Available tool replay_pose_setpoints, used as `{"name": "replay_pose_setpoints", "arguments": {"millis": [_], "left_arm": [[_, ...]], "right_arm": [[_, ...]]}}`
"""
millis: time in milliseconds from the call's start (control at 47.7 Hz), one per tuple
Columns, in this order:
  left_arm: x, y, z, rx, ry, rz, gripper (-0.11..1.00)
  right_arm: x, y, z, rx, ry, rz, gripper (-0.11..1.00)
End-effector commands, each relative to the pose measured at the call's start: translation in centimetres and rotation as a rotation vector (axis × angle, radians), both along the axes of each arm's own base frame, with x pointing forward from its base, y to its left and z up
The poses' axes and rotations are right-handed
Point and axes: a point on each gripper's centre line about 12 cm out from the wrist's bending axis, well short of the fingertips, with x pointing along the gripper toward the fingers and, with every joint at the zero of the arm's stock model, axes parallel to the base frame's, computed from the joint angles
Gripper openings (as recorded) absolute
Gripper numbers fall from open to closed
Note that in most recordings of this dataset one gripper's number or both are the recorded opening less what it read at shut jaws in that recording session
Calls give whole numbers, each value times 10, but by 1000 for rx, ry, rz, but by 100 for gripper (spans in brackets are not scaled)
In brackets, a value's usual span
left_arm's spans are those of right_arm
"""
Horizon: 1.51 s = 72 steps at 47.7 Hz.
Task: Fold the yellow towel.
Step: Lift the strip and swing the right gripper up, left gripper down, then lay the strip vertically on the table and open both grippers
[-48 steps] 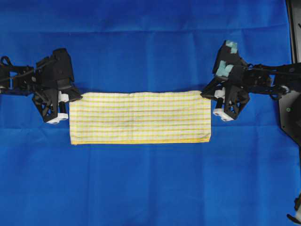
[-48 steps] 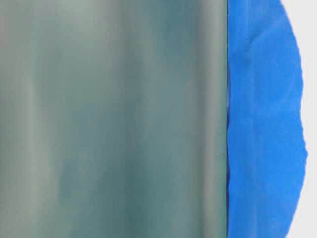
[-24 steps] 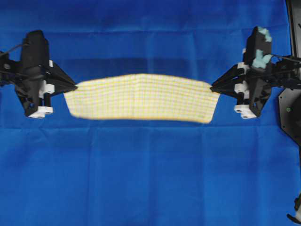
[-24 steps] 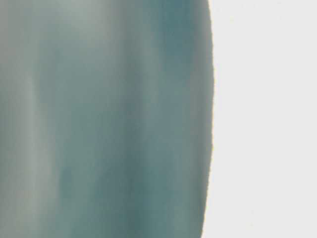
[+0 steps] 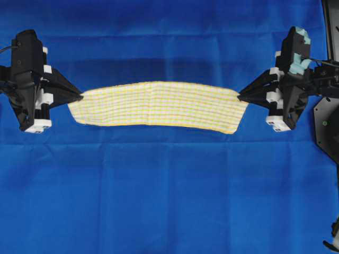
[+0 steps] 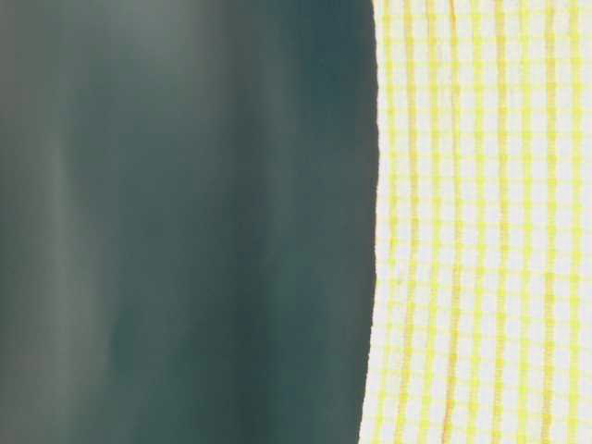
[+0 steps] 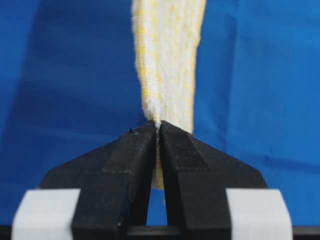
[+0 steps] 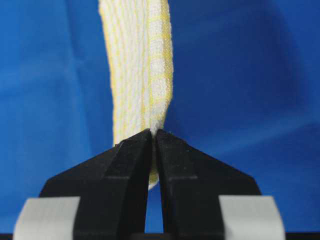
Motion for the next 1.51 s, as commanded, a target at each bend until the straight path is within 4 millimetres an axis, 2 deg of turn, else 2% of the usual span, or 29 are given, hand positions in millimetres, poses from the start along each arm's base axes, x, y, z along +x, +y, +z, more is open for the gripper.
{"name": "replay_pose_setpoints", "arguments": {"millis": [0,147,377,587,754,943,1257,1488], "left_arm": [[5,-9,7,-4,-45,-30,2],[12,-28,12,-31,-108,-85,2],[28,-56,14,-56,-147,-168,2],[57,-78,17,-60,-173,-225,2],[88,-97,22,-51,-193,-272,2],[128,-114,29,-24,-214,-314,2],[189,-128,43,91,-278,-380,2],[215,-127,34,130,-257,-390,2]], "right_arm": [[9,-10,8,-21,-26,-27,3],[16,-30,6,-49,-9,-79,3],[27,-71,3,-86,23,-184,3],[43,-104,5,-124,43,-232,3],[56,-127,7,-151,52,-257,3],[71,-144,11,-187,58,-256,3],[90,-162,17,-229,58,-247,3],[94,-167,20,-239,54,-247,3]]}}
